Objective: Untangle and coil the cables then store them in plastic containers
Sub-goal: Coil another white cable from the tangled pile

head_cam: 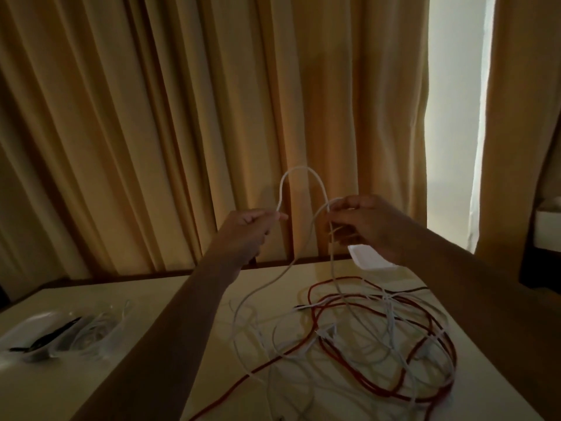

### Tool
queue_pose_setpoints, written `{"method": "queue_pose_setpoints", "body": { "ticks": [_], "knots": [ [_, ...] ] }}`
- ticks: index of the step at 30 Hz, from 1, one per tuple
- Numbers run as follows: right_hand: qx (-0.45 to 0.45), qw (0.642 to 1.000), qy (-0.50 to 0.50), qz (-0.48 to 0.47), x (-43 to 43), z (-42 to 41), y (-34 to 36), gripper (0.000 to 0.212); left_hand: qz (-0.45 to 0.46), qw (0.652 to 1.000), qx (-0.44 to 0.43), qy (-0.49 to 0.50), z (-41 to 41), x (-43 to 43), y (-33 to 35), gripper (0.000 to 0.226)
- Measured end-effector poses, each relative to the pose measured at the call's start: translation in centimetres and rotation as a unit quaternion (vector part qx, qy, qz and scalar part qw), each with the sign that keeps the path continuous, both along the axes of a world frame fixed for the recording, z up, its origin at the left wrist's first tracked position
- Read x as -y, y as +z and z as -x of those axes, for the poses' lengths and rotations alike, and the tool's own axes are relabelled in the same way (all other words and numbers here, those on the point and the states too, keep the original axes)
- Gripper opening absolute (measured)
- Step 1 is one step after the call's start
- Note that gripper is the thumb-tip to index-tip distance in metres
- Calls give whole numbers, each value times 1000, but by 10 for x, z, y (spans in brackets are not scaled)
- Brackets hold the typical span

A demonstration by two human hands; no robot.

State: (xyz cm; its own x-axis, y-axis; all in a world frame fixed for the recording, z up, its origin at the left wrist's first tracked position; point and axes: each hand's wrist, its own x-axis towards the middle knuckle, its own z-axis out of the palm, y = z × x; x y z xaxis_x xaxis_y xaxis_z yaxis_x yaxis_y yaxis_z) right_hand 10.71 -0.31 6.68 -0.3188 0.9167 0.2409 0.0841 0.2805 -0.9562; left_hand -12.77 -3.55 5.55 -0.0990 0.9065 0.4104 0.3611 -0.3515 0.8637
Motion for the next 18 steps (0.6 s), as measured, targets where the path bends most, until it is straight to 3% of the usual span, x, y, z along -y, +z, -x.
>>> {"method": "queue_pose_setpoints", "body": {
  "ticks": [3,7,10,15,18],
  "knots": [
    [0,1000,-20,-14,8,5,-1,14,19,999,3,33,-20,-2,3,34],
    [133,968,-69,-201,15,6,7,16,50,995,54,-62,-44,-5,21,52],
    [186,937,-87,-282,15,1,12,18,57,985,125,-102,-60,-11,31,29],
    [217,962,-72,-150,13,-26,4,3,2,971,221,-95,-57,-15,52,22],
    [252,961,-73,-92,13,-47,-2,16,-41,961,270,-50,-44,-16,60,24]
  ]
}}
